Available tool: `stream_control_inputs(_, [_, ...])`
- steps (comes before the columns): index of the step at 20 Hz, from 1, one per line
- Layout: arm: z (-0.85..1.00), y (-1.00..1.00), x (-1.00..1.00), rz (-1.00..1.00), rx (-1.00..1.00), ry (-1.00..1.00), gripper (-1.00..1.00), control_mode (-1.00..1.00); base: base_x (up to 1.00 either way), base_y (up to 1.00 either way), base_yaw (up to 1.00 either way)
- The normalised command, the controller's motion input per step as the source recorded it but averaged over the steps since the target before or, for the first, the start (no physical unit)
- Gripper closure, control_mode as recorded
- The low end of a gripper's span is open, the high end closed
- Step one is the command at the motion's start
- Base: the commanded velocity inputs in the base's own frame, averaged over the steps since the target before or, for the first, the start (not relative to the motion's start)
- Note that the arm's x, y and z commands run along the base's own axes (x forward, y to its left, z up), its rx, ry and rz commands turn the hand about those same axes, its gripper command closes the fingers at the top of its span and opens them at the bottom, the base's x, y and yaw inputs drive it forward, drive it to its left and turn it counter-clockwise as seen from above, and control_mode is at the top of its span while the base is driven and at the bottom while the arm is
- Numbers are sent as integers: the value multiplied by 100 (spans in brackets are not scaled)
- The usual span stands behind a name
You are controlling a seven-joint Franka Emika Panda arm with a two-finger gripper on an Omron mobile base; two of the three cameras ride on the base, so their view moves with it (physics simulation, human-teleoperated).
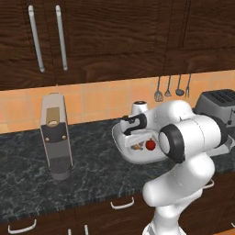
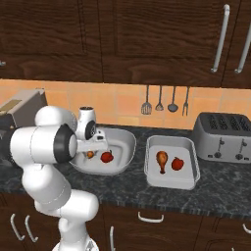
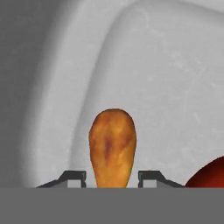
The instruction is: Place one bell pepper and one chicken drumstick in each tupperware on the nearby counter, to pack two identical lunches.
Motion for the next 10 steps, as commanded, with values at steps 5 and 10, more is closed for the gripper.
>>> stream_control_inputs(5, [25,0,-10,0,-3,1,-100,-100,0,0,0])
stream_control_inputs(10, [31,-14,-96,0,0,0,-100,-100,0,0,0])
